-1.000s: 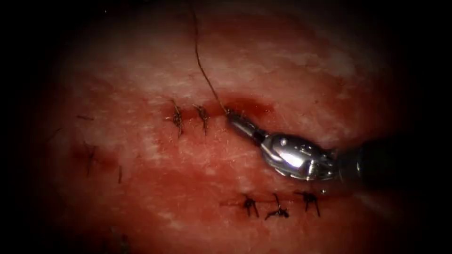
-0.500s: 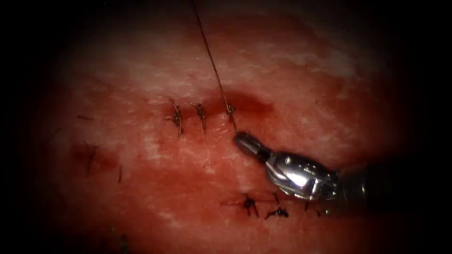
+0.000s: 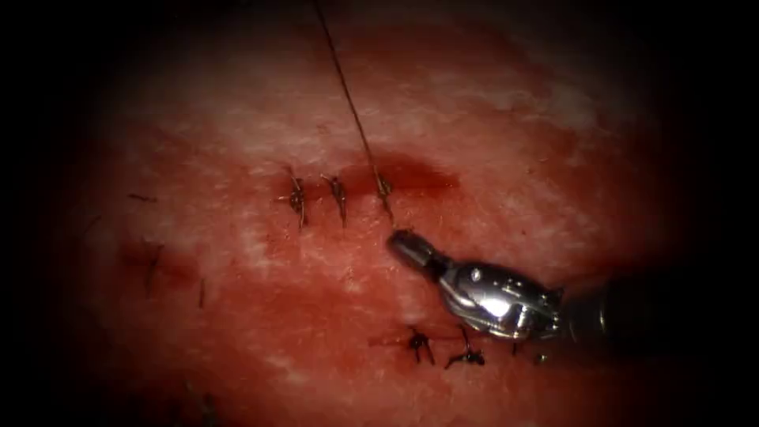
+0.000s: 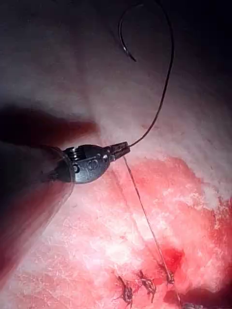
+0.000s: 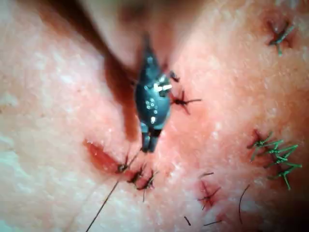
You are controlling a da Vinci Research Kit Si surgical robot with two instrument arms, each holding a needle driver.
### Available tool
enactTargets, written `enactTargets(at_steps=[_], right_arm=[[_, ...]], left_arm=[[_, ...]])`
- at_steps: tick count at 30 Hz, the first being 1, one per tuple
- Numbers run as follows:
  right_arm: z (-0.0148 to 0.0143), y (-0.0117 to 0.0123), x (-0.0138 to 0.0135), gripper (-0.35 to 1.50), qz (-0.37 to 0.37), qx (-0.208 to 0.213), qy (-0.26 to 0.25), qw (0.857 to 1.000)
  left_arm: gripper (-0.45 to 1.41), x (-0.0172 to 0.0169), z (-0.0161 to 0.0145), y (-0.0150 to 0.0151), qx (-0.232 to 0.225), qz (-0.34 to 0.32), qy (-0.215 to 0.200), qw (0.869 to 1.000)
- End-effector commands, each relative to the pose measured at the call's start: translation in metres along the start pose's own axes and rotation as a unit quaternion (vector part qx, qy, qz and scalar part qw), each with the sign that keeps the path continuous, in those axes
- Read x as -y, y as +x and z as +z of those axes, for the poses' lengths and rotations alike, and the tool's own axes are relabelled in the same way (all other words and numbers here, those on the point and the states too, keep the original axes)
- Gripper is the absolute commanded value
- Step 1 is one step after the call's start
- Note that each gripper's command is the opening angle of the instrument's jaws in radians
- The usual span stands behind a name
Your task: Wound Closure
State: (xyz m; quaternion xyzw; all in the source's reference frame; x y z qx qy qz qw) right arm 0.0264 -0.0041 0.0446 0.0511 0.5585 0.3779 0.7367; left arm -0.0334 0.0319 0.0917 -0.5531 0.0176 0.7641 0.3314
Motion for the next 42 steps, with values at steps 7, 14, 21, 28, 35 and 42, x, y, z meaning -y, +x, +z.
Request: enactTargets(at_steps=[7, 14, 21, 28, 35, 42], right_arm=[[-0.0019, 0.0016, -0.0006, 1.23, -0.012, 0.002, -0.007, 1.0], [-0.004, 0.0047, -0.0032, 1.3, -0.004, 0.01, -0.004, 1.0], [-0.0038, 0.0087, -0.007, 1.25, -0.015, 0.02, 0.002, 1.0], [0.0009, 0.0106, -0.0107, 1.25, -0.014, 0.05, 0.03, 0.998], [0.0065, 0.0095, -0.0101, 1.31, -0.009, 0.078, 0.106, 0.991], [0.0081, 0.0079, -0.0085, 1.31, -0.021, 0.092, 0.166, 0.982]], left_arm=[[-0.45, -0.005, -0.0018, 0.0046, -0.009, -0.04, -0.046, 0.998], [-0.45, -0.0097, -0.0033, 0.0133, -0.049, -0.082, -0.079, 0.992], [-0.45, -0.0134, -0.0039, 0.0191, -0.068, -0.083, -0.098, 0.989], [-0.45, -0.0162, -0.0041, 0.0222, -0.077, -0.072, -0.111, 0.988], [-0.45, -0.0168, -0.0037, 0.022, -0.082, -0.07, -0.117, 0.987], [-0.45, -0.0171, -0.0034, 0.0218, -0.08, -0.068, -0.12, 0.987]])
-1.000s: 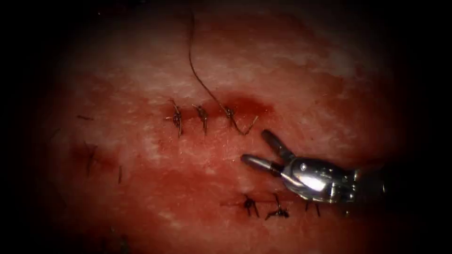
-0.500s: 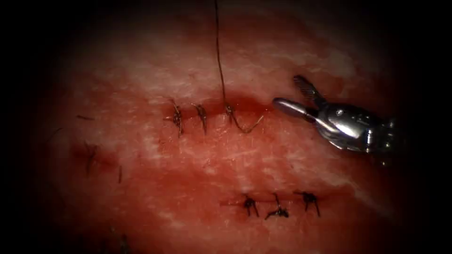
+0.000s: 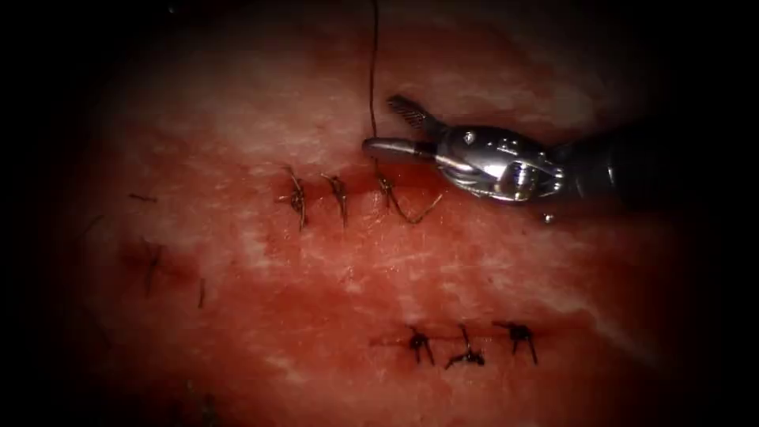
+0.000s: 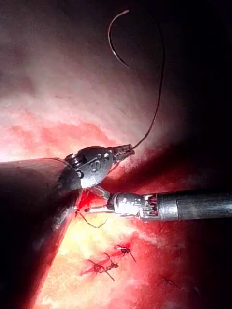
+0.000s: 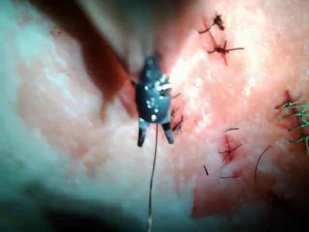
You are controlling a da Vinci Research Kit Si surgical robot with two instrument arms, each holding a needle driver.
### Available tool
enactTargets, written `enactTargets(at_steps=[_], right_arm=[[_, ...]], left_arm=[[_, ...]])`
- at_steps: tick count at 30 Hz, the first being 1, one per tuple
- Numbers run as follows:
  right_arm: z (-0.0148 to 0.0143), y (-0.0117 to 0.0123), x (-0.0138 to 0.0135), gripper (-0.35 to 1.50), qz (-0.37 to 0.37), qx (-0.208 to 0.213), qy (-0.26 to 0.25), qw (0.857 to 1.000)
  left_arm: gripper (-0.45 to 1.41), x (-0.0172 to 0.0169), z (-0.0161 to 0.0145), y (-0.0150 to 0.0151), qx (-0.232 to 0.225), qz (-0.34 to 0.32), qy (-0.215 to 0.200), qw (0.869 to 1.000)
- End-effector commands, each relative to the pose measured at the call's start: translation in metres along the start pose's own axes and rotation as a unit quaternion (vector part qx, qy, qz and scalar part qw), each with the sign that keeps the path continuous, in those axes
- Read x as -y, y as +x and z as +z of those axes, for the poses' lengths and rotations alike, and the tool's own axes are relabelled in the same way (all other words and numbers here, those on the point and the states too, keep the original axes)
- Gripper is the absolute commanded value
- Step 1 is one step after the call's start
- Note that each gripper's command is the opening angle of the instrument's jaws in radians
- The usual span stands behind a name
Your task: Wound Closure
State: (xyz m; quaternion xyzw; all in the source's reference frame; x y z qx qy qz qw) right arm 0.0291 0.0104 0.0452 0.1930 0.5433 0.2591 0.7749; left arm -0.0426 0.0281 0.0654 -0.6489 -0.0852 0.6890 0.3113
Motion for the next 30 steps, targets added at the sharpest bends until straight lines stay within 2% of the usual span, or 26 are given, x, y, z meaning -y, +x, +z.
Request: enactTargets(at_steps=[1, 5, 13, 30], right_arm=[[0.001, -0.0005, 0.0007, 1.31, -0.001, 0.0, 0.006, 1.0], [0.0016, -0.0006, 0.001, 1.31, -0.003, 0.0, 0.009, 1.0], [0.0039, -0.0026, 0.0004, 1.31, 0.0, 0.003, 0.007, 1.0], [0.0064, -0.0026, 0.0005, 1.3, 0.0, 0.005, 0.004, 1.0]], left_arm=[[-0.45, -0.0002, 0.0006, -0.0007, 0.002, 0.0, -0.001, 1.0], [-0.45, -0.0004, 0.0009, -0.0009, 0.004, 0.001, -0.003, 1.0], [-0.45, -0.0013, 0.0013, -0.0004, 0.003, 0.002, -0.009, 1.0], [-0.45, -0.0025, 0.002, -0.0002, 0.004, 0.001, -0.014, 1.0]])
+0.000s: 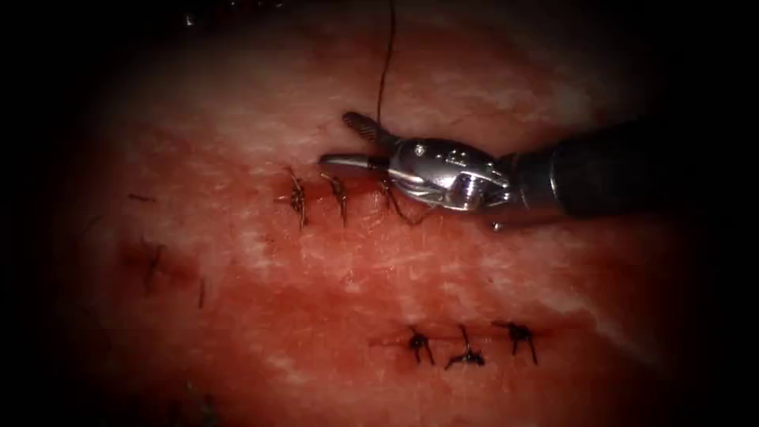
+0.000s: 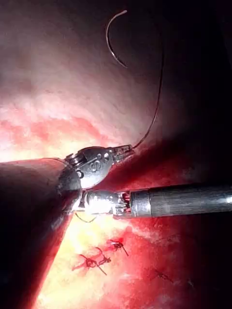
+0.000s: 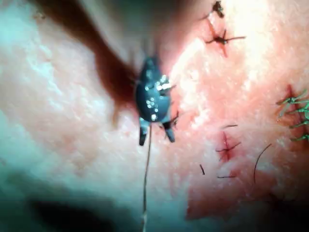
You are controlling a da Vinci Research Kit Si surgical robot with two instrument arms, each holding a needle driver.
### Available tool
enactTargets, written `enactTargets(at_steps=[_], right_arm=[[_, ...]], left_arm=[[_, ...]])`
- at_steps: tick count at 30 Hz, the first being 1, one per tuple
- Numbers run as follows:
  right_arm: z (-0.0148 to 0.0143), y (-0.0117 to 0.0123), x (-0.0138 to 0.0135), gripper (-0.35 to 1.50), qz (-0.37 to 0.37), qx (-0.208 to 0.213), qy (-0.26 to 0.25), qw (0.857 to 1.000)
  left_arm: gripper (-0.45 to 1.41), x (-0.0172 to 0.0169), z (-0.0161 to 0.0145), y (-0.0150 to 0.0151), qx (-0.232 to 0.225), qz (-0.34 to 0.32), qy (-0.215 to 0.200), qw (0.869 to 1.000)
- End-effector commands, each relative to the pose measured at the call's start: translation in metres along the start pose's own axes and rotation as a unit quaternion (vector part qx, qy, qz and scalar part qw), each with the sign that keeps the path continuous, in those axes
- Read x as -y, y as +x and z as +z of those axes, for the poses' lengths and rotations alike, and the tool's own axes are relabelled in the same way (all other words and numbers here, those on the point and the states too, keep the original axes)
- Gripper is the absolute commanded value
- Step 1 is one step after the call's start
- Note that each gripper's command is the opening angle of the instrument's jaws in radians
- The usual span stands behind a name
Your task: Wound Closure
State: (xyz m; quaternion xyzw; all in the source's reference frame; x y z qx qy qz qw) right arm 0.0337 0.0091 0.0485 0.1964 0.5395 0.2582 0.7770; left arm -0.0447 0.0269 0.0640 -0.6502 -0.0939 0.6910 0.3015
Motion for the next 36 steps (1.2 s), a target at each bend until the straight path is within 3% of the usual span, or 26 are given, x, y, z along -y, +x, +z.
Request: enactTargets(at_steps=[1, 5, 9, 10, 11, 12, 13, 21, 24, 26, 27, 28, 31, 36], right_arm=[[0.0011, -0.0006, 0.0004, 1.3, -0.002, 0.002, 0.003, 1.0], [0.0014, -0.0007, 0.0004, 1.26, -0.002, 0.002, 0.001, 1.0], [0.0013, -0.0007, 0.0001, 1.06, -0.002, 0.004, -0.003, 1.0], [0.0013, -0.0007, 0.0001, 0.91, -0.002, 0.006, -0.003, 1.0], [0.0012, -0.0008, 0.0, 0.63, -0.002, 0.009, -0.004, 1.0], [0.0012, -0.0007, 0.0, -0.01, -0.002, 0.013, 0.0, 1.0], [0.0011, -0.0007, -0.0001, -0.35, 0.001, 0.017, 0.002, 1.0], [-0.0002, 0.0006, -0.0011, -0.35, -0.022, 0.006, -0.021, 1.0], [-0.0013, 0.0011, -0.0014, -0.35, -0.022, -0.019, -0.03, 0.999], [-0.002, 0.0013, -0.0015, 0.76, -0.02, -0.034, -0.053, 0.998], [-0.0023, 0.0015, -0.0015, 1.2, -0.018, -0.036, -0.062, 0.997], [-0.0027, 0.0017, -0.0017, 1.35, -0.016, -0.035, -0.066, 0.997], [-0.0038, 0.0019, -0.0018, 1.46, -0.013, -0.036, -0.081, 0.996], [-0.0074, 0.0017, -0.002, 1.48, -0.011, -0.033, -0.091, 0.995]], left_arm=[[-0.45, -0.0001, 0.0006, -0.0006, 0.0, -0.001, -0.001, 1.0], [-0.45, -0.0004, 0.0007, -0.0005, -0.001, -0.001, -0.002, 1.0], [-0.45, -0.0006, 0.0008, -0.0004, 0.0, 0.001, -0.003, 1.0], [-0.45, -0.0007, 0.0009, -0.0004, 0.0, 0.001, -0.004, 1.0], [-0.45, -0.0007, 0.0009, -0.0003, 0.0, 0.001, -0.004, 1.0], [-0.45, -0.0007, 0.0009, -0.0003, 0.0, 0.001, -0.004, 1.0], [-0.45, -0.0008, 0.0009, -0.0003, 0.0, 0.001, -0.004, 1.0], [-0.45, -0.001, 0.0011, -0.0004, 0.002, 0.002, -0.006, 1.0], [-0.45, -0.0011, 0.0011, -0.0005, 0.002, 0.002, -0.006, 1.0], [-0.45, -0.0011, 0.0012, -0.0006, 0.002, 0.003, -0.006, 1.0], [-0.45, -0.0012, 0.0012, -0.0006, 0.002, 0.003, -0.005, 1.0], [-0.45, -0.0012, 0.0013, -0.0006, 0.002, 0.003, -0.005, 1.0], [-0.45, -0.0013, 0.0016, -0.0008, 0.003, 0.004, -0.004, 1.0], [-0.45, -0.0018, 0.0027, -0.0018, 0.008, 0.009, -0.005, 1.0]])
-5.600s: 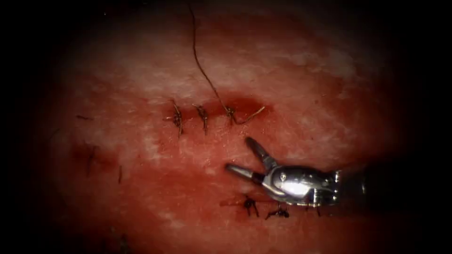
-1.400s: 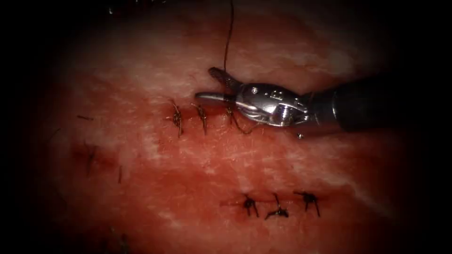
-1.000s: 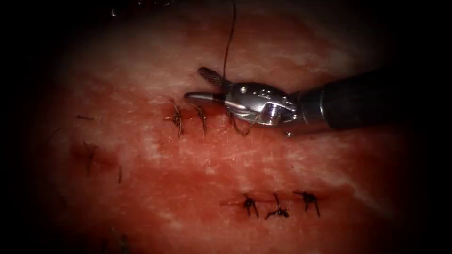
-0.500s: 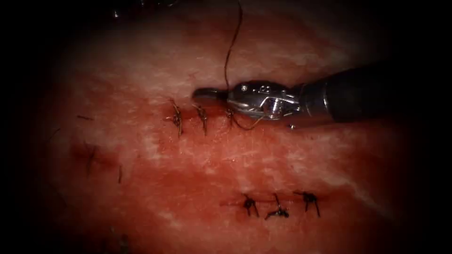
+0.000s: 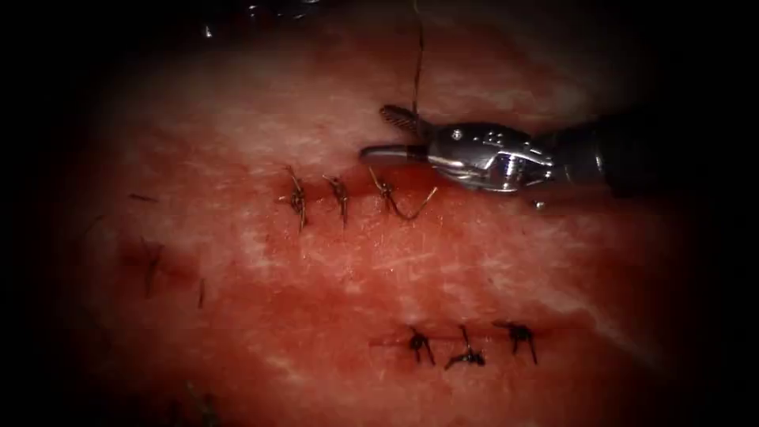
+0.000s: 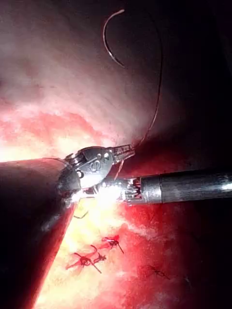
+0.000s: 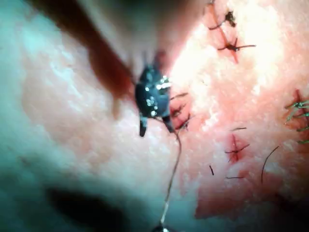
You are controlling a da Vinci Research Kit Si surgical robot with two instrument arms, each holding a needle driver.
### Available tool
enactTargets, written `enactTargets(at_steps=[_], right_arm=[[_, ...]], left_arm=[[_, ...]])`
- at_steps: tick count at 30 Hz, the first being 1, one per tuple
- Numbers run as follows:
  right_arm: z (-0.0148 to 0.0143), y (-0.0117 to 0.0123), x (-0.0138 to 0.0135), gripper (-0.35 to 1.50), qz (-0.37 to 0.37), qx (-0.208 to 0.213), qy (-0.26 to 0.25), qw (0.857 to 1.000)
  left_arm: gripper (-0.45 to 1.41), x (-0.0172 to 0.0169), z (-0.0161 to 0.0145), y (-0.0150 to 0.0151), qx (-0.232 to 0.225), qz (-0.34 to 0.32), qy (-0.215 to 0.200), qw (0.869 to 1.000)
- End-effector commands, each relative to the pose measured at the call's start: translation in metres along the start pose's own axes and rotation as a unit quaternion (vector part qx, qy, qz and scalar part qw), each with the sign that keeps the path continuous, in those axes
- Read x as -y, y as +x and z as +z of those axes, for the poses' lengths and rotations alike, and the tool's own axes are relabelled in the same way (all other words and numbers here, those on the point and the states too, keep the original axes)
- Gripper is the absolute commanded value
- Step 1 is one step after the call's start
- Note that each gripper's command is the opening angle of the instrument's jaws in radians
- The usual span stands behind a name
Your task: Wound Closure
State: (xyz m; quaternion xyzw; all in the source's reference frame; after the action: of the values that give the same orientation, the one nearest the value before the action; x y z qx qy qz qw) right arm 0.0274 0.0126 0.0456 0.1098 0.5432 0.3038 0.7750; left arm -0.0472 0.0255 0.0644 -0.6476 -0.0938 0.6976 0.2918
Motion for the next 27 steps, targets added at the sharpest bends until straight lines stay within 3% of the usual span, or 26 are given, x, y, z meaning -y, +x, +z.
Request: enactTargets(at_steps=[1, 7, 14, 20, 27], right_arm=[[-0.0014, -0.0009, 0.0, 1.48, 0.002, 0.003, -0.003, 1.0], [-0.0114, -0.0028, -0.0029, 1.48, 0.007, 0.013, -0.066, 0.998], [-0.0204, -0.0031, -0.0067, 1.48, 0.018, 0.027, -0.132, 0.991], [-0.0268, -0.0031, -0.009, 1.48, 0.021, 0.029, -0.177, 0.984], [-0.0314, -0.0039, -0.0107, 1.48, 0.023, 0.042, -0.217, 0.975]], left_arm=[[-0.45, -0.0002, 0.001, -0.001, 0.002, 0.002, -0.001, 1.0], [-0.45, -0.0001, 0.0055, -0.0062, 0.002, -0.016, -0.001, 1.0], [-0.45, -0.0009, 0.0113, -0.0137, 0.013, -0.054, -0.014, 0.998], [-0.45, -0.0031, 0.0147, -0.0188, 0.031, -0.074, -0.032, 0.996], [-0.45, -0.005, 0.0159, -0.0223, 0.058, -0.098, -0.059, 0.992]])
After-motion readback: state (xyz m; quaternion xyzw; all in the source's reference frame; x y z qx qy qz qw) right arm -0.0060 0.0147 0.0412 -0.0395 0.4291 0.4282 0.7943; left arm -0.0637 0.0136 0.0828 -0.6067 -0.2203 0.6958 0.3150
